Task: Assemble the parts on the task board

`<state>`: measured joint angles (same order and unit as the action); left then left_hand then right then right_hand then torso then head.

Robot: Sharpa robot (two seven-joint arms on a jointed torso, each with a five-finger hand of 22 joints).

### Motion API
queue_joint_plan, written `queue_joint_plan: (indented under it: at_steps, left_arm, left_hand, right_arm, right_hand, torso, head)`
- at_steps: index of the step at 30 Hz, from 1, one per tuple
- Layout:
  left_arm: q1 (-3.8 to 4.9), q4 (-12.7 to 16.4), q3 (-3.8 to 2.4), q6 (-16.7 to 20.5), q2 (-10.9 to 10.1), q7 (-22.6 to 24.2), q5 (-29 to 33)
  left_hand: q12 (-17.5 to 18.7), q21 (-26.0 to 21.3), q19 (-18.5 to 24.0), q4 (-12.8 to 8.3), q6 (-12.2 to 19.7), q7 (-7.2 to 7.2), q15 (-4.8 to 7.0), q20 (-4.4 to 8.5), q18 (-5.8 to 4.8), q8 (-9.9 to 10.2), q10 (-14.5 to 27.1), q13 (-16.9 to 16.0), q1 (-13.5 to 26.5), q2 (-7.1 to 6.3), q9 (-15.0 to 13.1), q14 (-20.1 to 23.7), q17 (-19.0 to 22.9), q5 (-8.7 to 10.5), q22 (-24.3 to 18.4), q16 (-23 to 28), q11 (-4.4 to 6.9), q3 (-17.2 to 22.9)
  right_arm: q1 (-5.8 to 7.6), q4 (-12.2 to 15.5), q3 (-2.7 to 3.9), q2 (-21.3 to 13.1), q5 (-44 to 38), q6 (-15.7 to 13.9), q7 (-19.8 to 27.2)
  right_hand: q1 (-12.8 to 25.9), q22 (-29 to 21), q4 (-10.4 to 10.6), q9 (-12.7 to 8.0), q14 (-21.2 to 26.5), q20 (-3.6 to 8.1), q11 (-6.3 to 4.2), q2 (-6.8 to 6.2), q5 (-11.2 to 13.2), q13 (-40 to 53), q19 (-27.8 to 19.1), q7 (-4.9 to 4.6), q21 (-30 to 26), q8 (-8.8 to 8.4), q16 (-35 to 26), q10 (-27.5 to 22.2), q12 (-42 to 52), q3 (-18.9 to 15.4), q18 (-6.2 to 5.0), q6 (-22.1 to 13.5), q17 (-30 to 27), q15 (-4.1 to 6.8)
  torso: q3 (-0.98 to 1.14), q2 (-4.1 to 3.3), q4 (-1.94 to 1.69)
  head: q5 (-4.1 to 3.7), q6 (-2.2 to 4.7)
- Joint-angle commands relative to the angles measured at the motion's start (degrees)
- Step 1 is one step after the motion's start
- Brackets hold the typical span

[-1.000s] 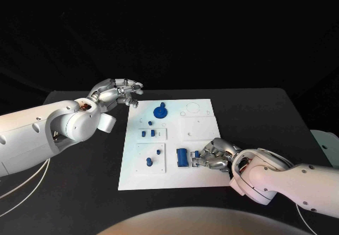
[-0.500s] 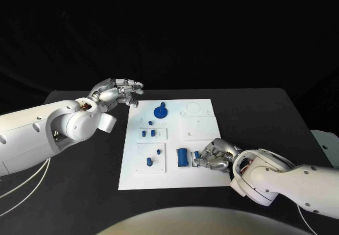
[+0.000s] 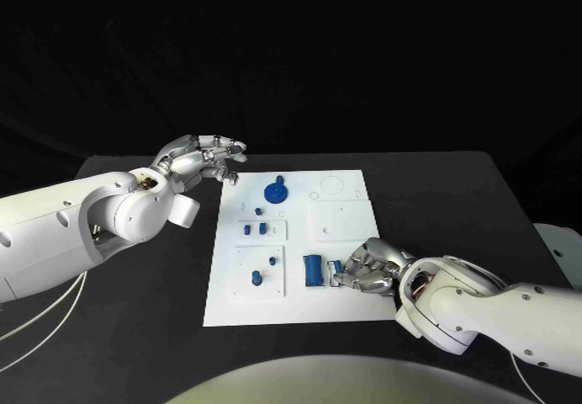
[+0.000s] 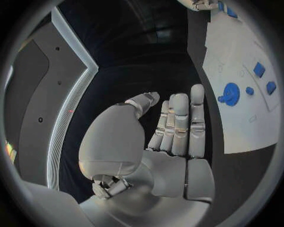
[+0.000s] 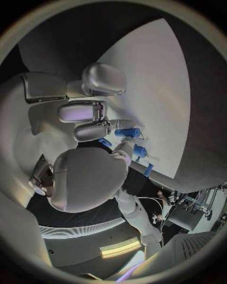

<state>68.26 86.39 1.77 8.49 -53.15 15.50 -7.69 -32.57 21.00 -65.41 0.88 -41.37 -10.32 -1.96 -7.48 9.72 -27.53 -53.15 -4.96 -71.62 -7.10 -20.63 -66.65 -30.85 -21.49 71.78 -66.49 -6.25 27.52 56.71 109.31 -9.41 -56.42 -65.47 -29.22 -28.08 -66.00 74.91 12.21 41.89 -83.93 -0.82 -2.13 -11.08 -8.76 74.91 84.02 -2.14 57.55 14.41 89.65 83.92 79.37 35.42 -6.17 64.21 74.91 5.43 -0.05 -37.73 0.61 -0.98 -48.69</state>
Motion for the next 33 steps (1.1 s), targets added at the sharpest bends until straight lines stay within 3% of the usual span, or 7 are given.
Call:
queue_joint_plan:
  at_steps: [1, 6, 10, 11, 16, 18, 33]
  left_arm:
    - [0.02, 0.1, -0.04, -0.9, 0.1, 0.2, 0.1]
    - [0.02, 0.1, -0.04, -0.9, 0.1, 0.2, 0.1]
    - [0.02, 0.1, -0.04, -0.9, 0.1, 0.2, 0.1]
    - [0.02, 0.1, -0.04, -0.9, 0.1, 0.2, 0.1]
    - [0.02, 0.1, -0.04, -0.8, 0.2, 0.2, 0.1]
    - [0.02, 0.1, -0.04, -0.8, 0.3, 0.2, 0.1]
    - [0.02, 0.1, -0.03, -0.9, 0.2, 0.2, 0.1]
  left_hand:
    - [-0.3, -0.2, 0.0, 0.3, 0.4, 0.09, 0.09, -0.27, 0.64, -0.4, 0.6, 0.1, 0.4, -0.32, -0.1, 0.5, 0.0, -0.35, -0.1, 0.2, 0.01, -0.1]
    - [-0.3, -0.2, 0.0, 0.3, 0.4, 0.09, 0.09, -0.27, 0.64, -0.4, 0.6, 0.1, 0.4, -0.32, -0.1, 0.5, 0.0, -0.35, -0.1, 0.2, 0.01, -0.1]
    - [-0.3, -0.2, 0.0, 0.3, 0.4, 0.09, 0.09, -0.27, 0.64, -0.4, 0.6, 0.1, 0.4, -0.32, -0.1, 0.5, 0.0, -0.35, -0.1, 0.2, 0.01, -0.1]
    - [-0.3, -0.2, 0.0, 0.4, 0.4, 0.08, 0.08, -0.28, 0.63, -0.4, 0.6, 0.1, 0.4, -0.33, 0.0, 0.5, 0.1, -0.35, -0.1, 0.2, -0.01, -0.1]
    - [-0.3, -0.2, 0.0, 0.4, 0.4, 0.08, 0.08, -0.28, 0.63, -0.4, 0.6, 0.1, 0.4, -0.33, 0.0, 0.5, 0.1, -0.35, -0.1, 0.2, -0.01, -0.1]
    - [-0.3, -0.2, 0.0, 0.4, 0.4, 0.08, 0.08, -0.28, 0.63, -0.4, 0.6, 0.1, 0.4, -0.33, 0.0, 0.5, 0.1, -0.35, -0.1, 0.2, -0.01, -0.1]
    - [-0.3, -0.2, 0.0, 0.4, 0.4, 0.08, 0.08, -0.28, 0.63, -0.4, 0.6, 0.1, 0.4, -0.33, 0.0, 0.5, 0.1, -0.35, -0.1, 0.2, -0.01, -0.1]
  right_arm:
    - [-0.10, 0.1, -0.05, 0.1, -1.0, 1.4, 0.1]
    - [-0.10, 0.2, -0.05, 0.1, -1.0, 1.0, 0.4]
    - [-0.10, 0.2, -0.05, 0.1, -1.0, 0.8, 0.5]
    - [-0.10, 0.2, -0.05, 0.1, -1.1, 0.8, 0.5]
    - [-0.10, 0.1, -0.05, 0.1, -1.2, 1.0, 0.4]
    - [-0.10, 0.1, -0.05, 0.1, -1.3, 1.0, 0.4]
    - [-0.10, -0.2, -0.04, -0.2, -1.7, 0.7, 0.1]
  right_hand:
    - [1.1, 7.9, 0.2, 0.0, -6.0, 0.15, -0.14, -0.39, 0.4, 6.8, 0.0, 0.31, 0.0, 0.13, 0.2, 1.6, 0.0, 0.3, 0.84, 0.3, 14.6, 0.16]
    - [3.0, 7.9, 1.3, 0.0, -6.0, 0.08, -0.03, -1.54, 1.7, 6.6, -0.1, 0.20, -0.2, 0.09, 0.2, 1.5, -0.2, -0.4, 0.81, 0.3, 14.6, 0.08]
    - [6.2, 7.8, 4.0, -0.3, -5.9, -0.08, 0.14, -2.97, 3.2, 6.5, -0.1, 0.02, -0.6, -0.19, 0.2, 1.4, -0.5, -4.7, 0.76, 0.4, 14.5, -0.09]
    - [7.2, 7.8, 4.2, -0.4, -5.9, -0.13, 0.20, -2.71, 1.0, 6.4, -0.1, -0.04, -0.7, -0.35, 0.1, 1.4, -0.6, -7.8, 0.76, 0.5, 14.4, -0.15]
    - [6.6, 7.7, 4.6, -1.2, -5.9, -0.21, 0.23, 0.27, -1.8, 6.2, -0.3, -0.10, -1.3, -1.14, 0.0, 1.2, -0.8, -21.4, 0.64, 0.4, 14.2, -0.18]
    - [6.4, 7.6, 4.6, -1.3, -5.9, -0.22, 0.27, 0.66, -2.6, 6.2, -0.3, -0.09, -1.5, -1.22, 0.0, 1.2, -0.9, -23.7, 0.61, 0.5, 14.2, -0.20]
    - [2.5, 7.7, 4.3, -1.7, -5.9, -0.18, 0.21, 3.19, -4.3, 6.2, -0.2, -0.04, -1.3, -1.55, 0.0, 1.2, -0.8, -23.6, 0.65, 0.4, 14.2, -0.15]
  torso:
    - [-0.01, -0.01, -0.03]
    - [-0.01, -0.01, -0.01]
    - [-0.01, -0.02, -0.01]
    - [0.00, -0.01, -0.01]
    - [0.02, -0.01, 0.02]
    - [0.01, -0.01, 0.00]
    - [0.02, 0.01, -0.01]
  head:
    - [0.05, 0.03]
    - [0.14, 0.02]
    - [0.15, 0.04]
    - [0.16, 0.03]
    - [0.20, 0.10]
    - [0.24, 0.10]
    - [0.22, 0.26]
